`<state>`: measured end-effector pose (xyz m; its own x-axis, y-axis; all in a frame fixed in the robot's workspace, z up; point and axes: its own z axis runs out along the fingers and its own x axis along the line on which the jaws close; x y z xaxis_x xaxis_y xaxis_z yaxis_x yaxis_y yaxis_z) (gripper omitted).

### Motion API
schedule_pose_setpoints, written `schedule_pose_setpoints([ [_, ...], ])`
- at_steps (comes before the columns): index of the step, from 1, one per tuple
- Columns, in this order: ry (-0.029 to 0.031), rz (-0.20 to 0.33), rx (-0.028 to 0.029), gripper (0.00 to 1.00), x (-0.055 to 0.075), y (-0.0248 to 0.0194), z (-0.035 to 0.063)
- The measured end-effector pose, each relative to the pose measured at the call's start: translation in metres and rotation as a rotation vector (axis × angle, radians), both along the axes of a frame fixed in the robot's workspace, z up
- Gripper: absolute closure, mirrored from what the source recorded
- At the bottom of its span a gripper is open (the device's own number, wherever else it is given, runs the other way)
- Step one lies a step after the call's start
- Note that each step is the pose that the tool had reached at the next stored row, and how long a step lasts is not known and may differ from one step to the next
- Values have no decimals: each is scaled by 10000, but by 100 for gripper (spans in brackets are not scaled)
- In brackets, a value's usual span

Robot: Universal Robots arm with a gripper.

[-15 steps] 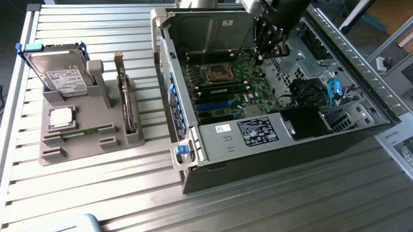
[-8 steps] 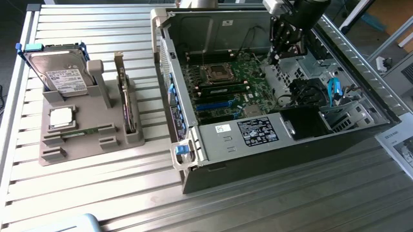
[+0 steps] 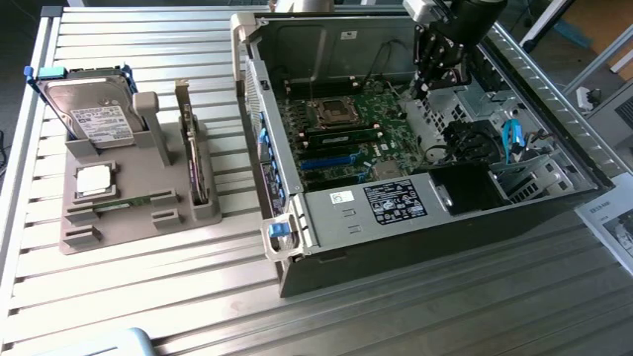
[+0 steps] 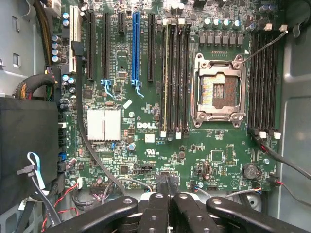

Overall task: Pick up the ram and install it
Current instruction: 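Insert the ram into the slot, then press down the ram until it locks into place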

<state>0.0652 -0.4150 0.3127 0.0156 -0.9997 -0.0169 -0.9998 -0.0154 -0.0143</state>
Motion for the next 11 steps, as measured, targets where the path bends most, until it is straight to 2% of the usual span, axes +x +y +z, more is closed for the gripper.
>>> schedule_pose_setpoints([
  [9, -1, -1, 0, 90, -9, 0, -7],
  [11, -1, -3, 1, 90, -97, 1, -36],
])
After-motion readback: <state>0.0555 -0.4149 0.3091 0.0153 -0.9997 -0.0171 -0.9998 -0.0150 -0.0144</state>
